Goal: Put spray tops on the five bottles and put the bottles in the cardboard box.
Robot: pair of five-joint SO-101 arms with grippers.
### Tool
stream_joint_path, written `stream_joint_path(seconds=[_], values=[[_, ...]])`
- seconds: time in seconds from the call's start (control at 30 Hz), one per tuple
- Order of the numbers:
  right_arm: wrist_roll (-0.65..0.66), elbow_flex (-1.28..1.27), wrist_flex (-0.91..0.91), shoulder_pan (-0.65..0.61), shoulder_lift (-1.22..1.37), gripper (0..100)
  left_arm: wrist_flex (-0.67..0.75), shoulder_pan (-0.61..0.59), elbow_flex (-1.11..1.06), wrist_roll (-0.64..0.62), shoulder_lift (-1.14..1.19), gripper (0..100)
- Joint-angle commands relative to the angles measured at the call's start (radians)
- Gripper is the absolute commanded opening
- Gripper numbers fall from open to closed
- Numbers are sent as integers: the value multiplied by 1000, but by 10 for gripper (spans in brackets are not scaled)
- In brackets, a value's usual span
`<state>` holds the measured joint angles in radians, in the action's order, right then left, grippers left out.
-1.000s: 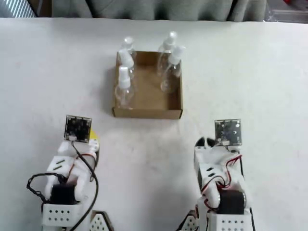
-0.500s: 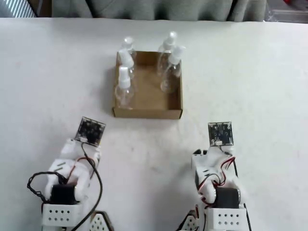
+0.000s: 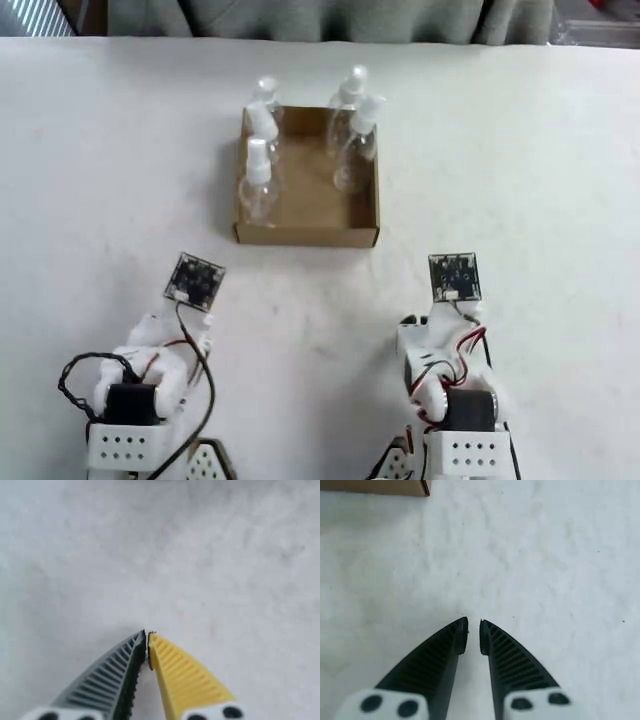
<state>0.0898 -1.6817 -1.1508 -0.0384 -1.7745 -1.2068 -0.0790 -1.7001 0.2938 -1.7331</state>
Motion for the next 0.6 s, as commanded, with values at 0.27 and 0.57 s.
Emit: stream_joint_path(seconds=[0.27, 0.57], values=[[8, -9, 15, 8, -13, 18, -12, -15, 5, 9, -19, 23], [8, -9, -94, 1, -33, 18, -78, -19, 8, 9, -101, 23]])
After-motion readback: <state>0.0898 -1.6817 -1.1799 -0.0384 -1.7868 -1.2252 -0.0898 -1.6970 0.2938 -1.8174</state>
